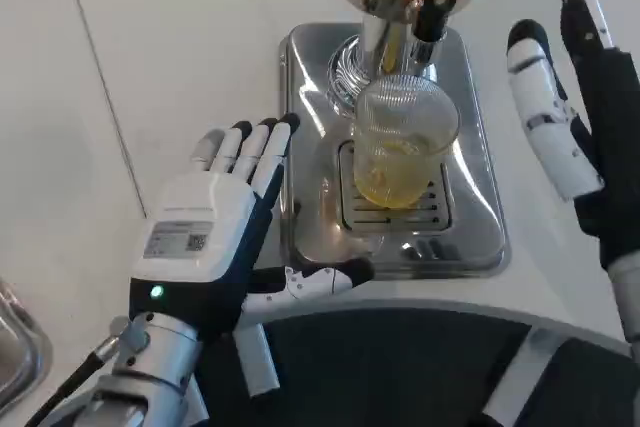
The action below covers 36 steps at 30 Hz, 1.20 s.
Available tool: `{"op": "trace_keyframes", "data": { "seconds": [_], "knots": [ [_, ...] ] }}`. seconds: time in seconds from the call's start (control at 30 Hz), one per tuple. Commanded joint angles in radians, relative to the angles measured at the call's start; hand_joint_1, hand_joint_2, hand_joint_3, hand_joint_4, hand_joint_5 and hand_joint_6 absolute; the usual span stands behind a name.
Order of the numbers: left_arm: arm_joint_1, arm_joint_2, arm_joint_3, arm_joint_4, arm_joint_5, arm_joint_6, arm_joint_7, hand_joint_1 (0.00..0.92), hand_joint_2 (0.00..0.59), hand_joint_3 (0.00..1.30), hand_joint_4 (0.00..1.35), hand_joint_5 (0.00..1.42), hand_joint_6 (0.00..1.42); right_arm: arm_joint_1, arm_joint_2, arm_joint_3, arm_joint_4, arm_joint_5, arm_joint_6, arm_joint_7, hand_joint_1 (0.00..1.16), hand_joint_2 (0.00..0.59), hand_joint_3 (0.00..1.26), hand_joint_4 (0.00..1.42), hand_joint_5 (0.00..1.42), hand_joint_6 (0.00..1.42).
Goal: Grasp the cup under the faucet to collect the drink, then remove the cup.
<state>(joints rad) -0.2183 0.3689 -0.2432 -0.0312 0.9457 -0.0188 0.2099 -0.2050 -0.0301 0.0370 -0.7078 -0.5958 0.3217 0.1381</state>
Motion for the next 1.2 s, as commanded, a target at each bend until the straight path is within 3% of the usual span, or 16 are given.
{"op": "trace_keyframes", "data": {
  "seconds": [0.03, 0.13, 0.33, 0.47, 0.57, 0.8, 1.2],
  "knots": [
    [0.001, -0.011, -0.015, 0.01, -0.009, -0.002, 0.014, 0.011, 0.051, 0.0, 0.0, 0.0, 0.02, 0.062, -0.051, -0.021, -0.022, 0.024, -0.045, -0.005, 0.0, 0.581, 0.0, 0.0, 0.0, 0.0],
    [-0.001, -0.015, -0.018, 0.016, -0.011, -0.003, 0.018, 0.011, 0.051, 0.0, 0.0, 0.0, 0.02, 0.107, -0.095, -0.029, -0.031, 0.033, -0.065, 0.016, 0.0, 0.579, 0.0, 0.0, 0.0, 0.0],
    [-0.04, -0.033, -0.021, 0.047, -0.029, -0.006, 0.027, 0.011, 0.051, 0.0, 0.0, 0.0, 0.02, 0.241, -0.246, -0.062, -0.072, 0.04, -0.191, 0.067, 0.14, 0.57, 0.0, 0.0, 0.0, 0.0],
    [-0.073, -0.05, -0.015, 0.094, -0.052, -0.018, 0.076, 0.031, 0.037, 0.0, 0.0, 0.01, 0.04, 0.337, -0.327, -0.126, -0.106, 0.089, -0.288, 0.107, 0.22, 0.535, 0.0, 0.0, 0.0, 0.0],
    [-0.102, -0.057, -0.009, 0.135, -0.077, -0.025, 0.1, 0.043, 0.035, 0.0, 0.0, 0.02, 0.04, 0.43, -0.371, -0.214, -0.142, 0.148, -0.34, 0.14, 0.23, 0.531, 0.0, 0.0, 0.0, 0.0],
    [-0.16, -0.066, -0.018, 0.213, -0.113, -0.042, 0.136, 0.07, 0.031, 0.0, 0.0, 0.05, 0.06, 0.541, -0.411, -0.329, -0.189, 0.205, -0.416, 0.177, 0.25, 0.503, 0.0, 0.0, 0.0, 0.0],
    [-0.197, -0.1, -0.021, 0.308, -0.226, -0.181, 0.192, 0.186, 0.027, 0.0, 0.0, 0.15, 0.16, 0.598, -0.399, -0.341, -0.219, 0.206, -0.422, 0.202, 0.26, 0.464, 0.0, 0.0, 0.0, 0.0]
  ]
}}
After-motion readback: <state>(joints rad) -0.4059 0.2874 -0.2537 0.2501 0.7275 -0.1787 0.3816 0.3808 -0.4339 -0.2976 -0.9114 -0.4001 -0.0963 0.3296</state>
